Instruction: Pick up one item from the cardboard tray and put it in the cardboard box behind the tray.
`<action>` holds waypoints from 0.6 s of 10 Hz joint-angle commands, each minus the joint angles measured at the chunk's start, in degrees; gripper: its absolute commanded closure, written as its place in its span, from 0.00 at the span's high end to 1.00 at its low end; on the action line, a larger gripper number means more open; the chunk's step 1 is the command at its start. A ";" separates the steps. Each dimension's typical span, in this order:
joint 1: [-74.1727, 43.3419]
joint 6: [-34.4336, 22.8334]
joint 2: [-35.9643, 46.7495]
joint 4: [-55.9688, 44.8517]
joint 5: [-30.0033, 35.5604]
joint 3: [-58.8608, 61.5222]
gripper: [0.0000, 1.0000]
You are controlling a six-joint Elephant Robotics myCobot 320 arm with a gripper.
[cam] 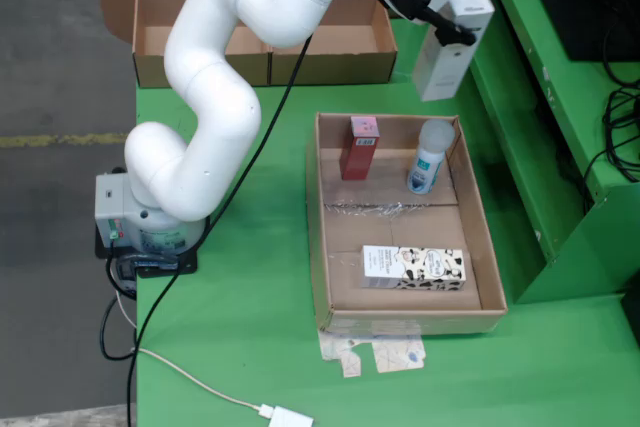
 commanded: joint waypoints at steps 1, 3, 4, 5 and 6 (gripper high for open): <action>7.48 0.97 3.58 -16.56 -1.25 1.40 0.00; 16.22 3.29 5.39 -24.40 -2.64 1.40 0.00; 18.45 3.22 4.85 -24.36 -3.21 1.40 0.00; 21.08 2.84 4.01 -23.76 -3.91 1.40 0.00; 21.08 2.84 4.01 -23.76 -3.91 1.40 0.00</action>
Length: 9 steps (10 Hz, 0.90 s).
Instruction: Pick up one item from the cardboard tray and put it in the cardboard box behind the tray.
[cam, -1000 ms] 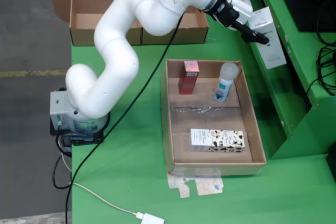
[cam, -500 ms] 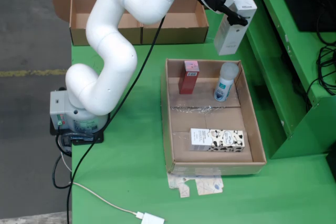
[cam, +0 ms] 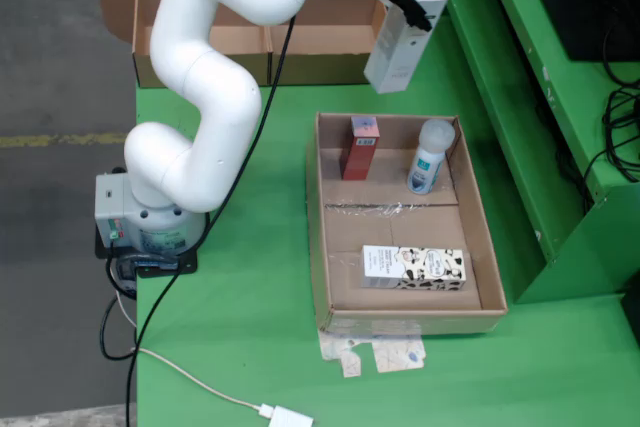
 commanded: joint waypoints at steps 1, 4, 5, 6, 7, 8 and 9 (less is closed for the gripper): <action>13.07 0.31 0.87 -10.14 -2.33 1.23 0.00; 17.54 -0.06 0.53 -10.86 -2.20 1.23 0.00; 17.54 -0.06 0.53 -10.86 -2.20 1.23 0.00; 18.77 -0.26 0.05 -10.35 -2.33 1.23 0.00; 18.77 -0.26 0.05 -10.35 -2.33 1.23 0.00; 22.61 -1.10 -1.02 -7.94 -3.86 1.23 0.00; 22.61 -1.10 -1.02 -7.94 -3.86 1.23 0.00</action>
